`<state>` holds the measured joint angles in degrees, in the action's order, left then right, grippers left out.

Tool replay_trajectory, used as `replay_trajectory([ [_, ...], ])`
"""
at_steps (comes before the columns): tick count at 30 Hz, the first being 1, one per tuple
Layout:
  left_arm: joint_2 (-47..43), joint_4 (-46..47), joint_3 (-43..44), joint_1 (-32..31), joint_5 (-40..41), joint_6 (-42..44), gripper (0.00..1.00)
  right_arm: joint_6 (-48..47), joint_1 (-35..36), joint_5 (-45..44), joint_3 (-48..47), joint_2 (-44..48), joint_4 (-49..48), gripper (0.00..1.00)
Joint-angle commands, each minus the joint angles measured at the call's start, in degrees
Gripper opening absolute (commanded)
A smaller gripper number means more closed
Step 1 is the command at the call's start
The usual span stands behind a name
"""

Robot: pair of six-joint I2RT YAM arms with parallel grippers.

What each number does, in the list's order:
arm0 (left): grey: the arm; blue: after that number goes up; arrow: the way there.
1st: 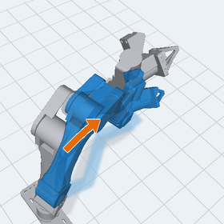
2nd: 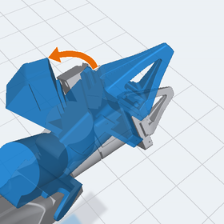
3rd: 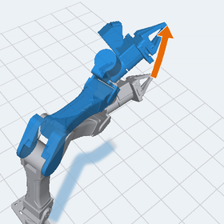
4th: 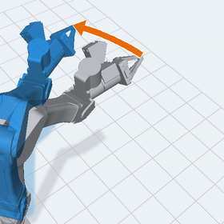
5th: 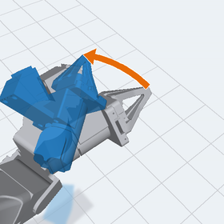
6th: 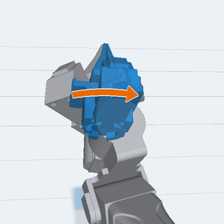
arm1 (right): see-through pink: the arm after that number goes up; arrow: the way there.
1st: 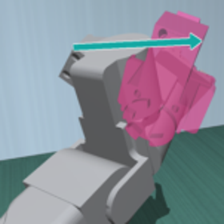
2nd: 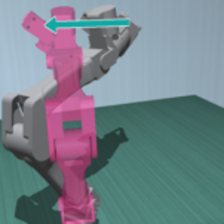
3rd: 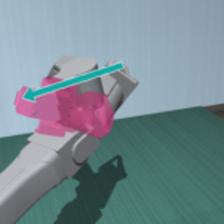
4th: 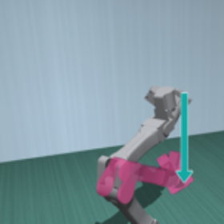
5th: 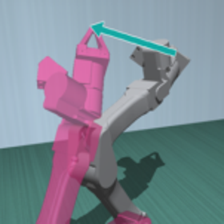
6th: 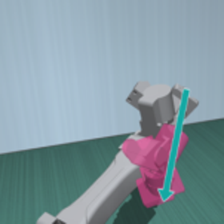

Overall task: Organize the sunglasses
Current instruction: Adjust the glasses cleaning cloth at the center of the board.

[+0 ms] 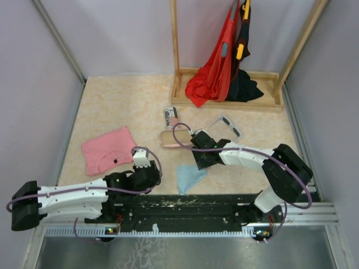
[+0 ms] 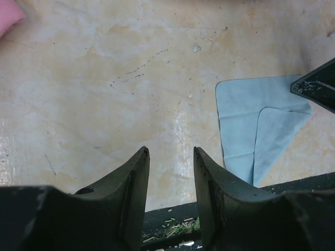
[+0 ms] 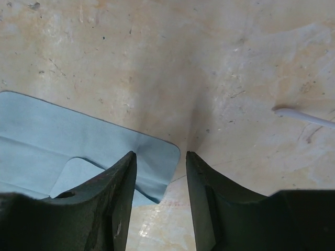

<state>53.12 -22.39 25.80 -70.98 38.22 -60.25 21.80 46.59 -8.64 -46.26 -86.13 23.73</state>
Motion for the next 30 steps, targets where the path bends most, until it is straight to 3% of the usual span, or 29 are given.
replay_trajectory([
  [1, -1.48, -0.8, -0.64, 0.19, 0.35, 0.89, 0.45, -0.08, 1.94, -1.29, -3.92, -2.61, 1.99, 0.43],
  [14, -4.59, -1.57, -1.87, 0.2, 0.59, 0.66, 0.45, 0.81, 3.05, -1.36, -3.54, -6.71, 5.88, 0.39],
  [21, -4.81, -1.6, -1.96, 0.26, 0.89, 0.8, 0.45, 1.68, 3.16, -0.21, -1.73, -7.9, 4.17, 0.23],
  [27, -2.52, 3.58, -1.97, 1.34, -1.54, 4.48, 0.48, 2.31, 3.2, -0.13, 0.53, -6.44, 1.44, 0.02],
  [30, -0.62, 8.22, -2.03, 3.96, -5.21, 7.94, 0.49, 2.38, 3.08, 0.29, 2.12, -4.63, -1.11, 0.0],
])
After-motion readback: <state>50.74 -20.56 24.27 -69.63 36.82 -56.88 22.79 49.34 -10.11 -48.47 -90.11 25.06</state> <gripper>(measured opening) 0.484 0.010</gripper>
